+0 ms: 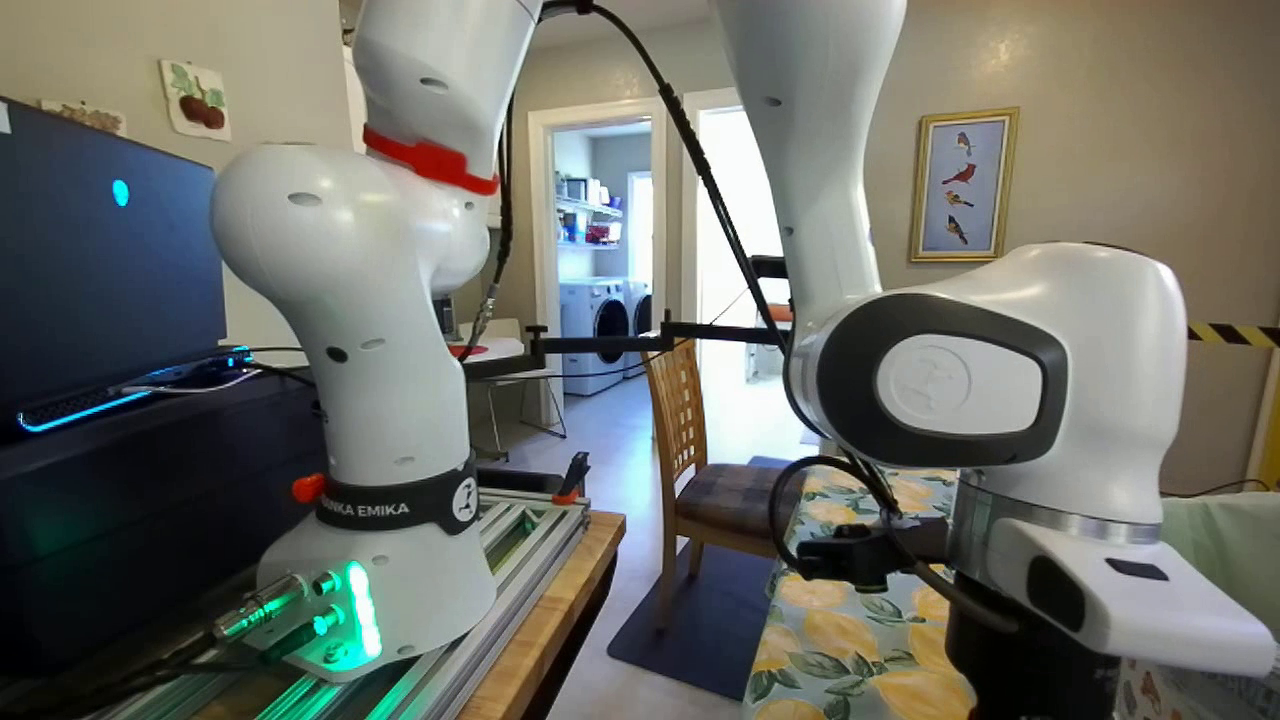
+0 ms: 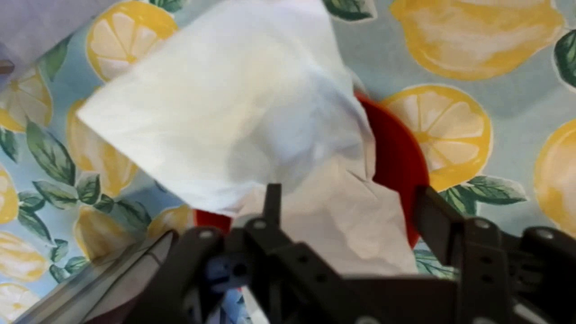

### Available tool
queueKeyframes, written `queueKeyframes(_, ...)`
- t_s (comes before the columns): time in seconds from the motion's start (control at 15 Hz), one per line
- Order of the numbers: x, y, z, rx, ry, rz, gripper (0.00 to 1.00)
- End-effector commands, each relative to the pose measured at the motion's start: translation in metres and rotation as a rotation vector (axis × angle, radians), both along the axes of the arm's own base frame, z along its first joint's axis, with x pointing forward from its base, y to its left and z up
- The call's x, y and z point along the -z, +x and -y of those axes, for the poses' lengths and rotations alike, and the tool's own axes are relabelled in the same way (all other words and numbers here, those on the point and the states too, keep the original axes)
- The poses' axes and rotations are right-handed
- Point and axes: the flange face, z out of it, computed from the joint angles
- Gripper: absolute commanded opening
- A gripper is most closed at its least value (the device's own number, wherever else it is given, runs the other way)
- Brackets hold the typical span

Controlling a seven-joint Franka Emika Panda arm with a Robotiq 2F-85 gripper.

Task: Put the white napkin in the red lid then tilt the lid over the bin to the throw the napkin in.

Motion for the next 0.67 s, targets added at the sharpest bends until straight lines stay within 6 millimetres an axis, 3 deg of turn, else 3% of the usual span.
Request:
queueKeyframes(0.0,-0.017,-0.008,-0.009,-0.026,-0.003,-0.003,1.00)
queueKeyframes(0.33,-0.027,-0.004,-0.015,-0.048,-0.001,0.014,1.00)
queueKeyframes(0.6,-0.023,0.006,-0.021,-0.067,0.027,0.031,1.00)
